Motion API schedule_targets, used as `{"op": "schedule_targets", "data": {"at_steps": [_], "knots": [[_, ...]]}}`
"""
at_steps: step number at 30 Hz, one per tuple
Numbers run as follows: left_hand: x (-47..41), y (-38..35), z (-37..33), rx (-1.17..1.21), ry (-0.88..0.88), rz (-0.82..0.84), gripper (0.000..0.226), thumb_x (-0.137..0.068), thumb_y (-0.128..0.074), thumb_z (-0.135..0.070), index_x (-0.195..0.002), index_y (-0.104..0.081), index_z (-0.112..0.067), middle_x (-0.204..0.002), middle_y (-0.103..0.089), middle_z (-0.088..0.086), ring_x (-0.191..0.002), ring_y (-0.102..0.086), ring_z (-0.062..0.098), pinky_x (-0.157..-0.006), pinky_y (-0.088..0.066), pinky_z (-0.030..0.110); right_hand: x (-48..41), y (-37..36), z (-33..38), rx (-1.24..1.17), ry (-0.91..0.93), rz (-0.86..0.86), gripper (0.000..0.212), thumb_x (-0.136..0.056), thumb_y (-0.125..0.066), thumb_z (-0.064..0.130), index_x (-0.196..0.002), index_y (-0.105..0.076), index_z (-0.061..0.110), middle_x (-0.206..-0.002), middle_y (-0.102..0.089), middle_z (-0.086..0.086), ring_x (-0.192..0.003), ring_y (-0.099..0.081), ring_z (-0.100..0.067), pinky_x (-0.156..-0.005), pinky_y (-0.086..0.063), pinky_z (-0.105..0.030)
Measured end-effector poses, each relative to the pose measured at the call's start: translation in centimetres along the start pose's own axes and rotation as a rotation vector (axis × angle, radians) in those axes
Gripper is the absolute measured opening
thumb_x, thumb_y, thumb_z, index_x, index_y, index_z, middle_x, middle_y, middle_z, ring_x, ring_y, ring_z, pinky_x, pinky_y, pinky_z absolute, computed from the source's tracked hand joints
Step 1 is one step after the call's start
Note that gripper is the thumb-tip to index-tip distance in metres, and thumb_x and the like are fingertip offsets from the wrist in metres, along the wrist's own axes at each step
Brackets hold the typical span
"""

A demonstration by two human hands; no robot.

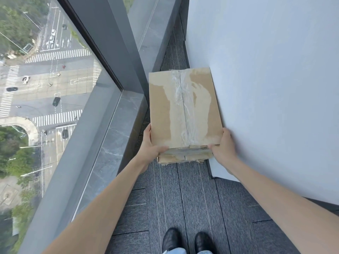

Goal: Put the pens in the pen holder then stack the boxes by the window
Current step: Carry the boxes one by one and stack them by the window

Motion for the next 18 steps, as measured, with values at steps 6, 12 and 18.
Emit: {"op": "schedule_targets", "data": {"at_steps": [6,12,18], "knots": [[0.8,-0.5,1.1,0.009,-0.013,-0.008,0.102,-0.078,-0.069,0.006,-0.150,-0.011,-0.037,-0.144,-0.040,-0.007,-0.126,-0.049,0.018,-0.100,-0.049,0.044,0.5,-0.2,-0.7,0.070,0.017,0.014,0.068,-0.086,-0.053,-0.009,-0.144,-0.019,0.002,-0.147,-0.030,-0.016,-0.134,-0.033,-0.030,-0.107,-0.028,-0.034],[1.5,-0.9,1.6,-0.005,-0.020,-0.029,0.100,-0.078,-0.067,0.006,-0.149,-0.011,-0.039,-0.143,-0.039,-0.010,-0.128,-0.048,0.016,-0.101,-0.048,0.042,1.1,-0.6,-1.1,0.161,0.017,0.018,0.072,-0.089,-0.052,-0.005,-0.149,-0.011,0.001,-0.155,-0.019,-0.016,-0.139,-0.028,-0.032,-0.111,-0.026,-0.036],[2.1,-1.0,1.8,-0.001,-0.039,-0.040,0.098,-0.080,-0.065,0.009,-0.149,-0.012,-0.035,-0.142,-0.040,-0.011,-0.124,-0.050,0.012,-0.097,-0.051,0.037,1.8,-0.7,-1.3,0.172,0.023,-0.017,0.074,-0.089,-0.050,-0.006,-0.150,-0.008,0.002,-0.157,-0.016,-0.013,-0.140,-0.026,-0.032,-0.111,-0.027,-0.038]]}}
Point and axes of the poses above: each hand's wrist, its own x-axis away from the middle knuckle, its own y-axis out of the back of the hand, z = x × y, the point moved 1 cm from there along -x, towards the middle knuckle
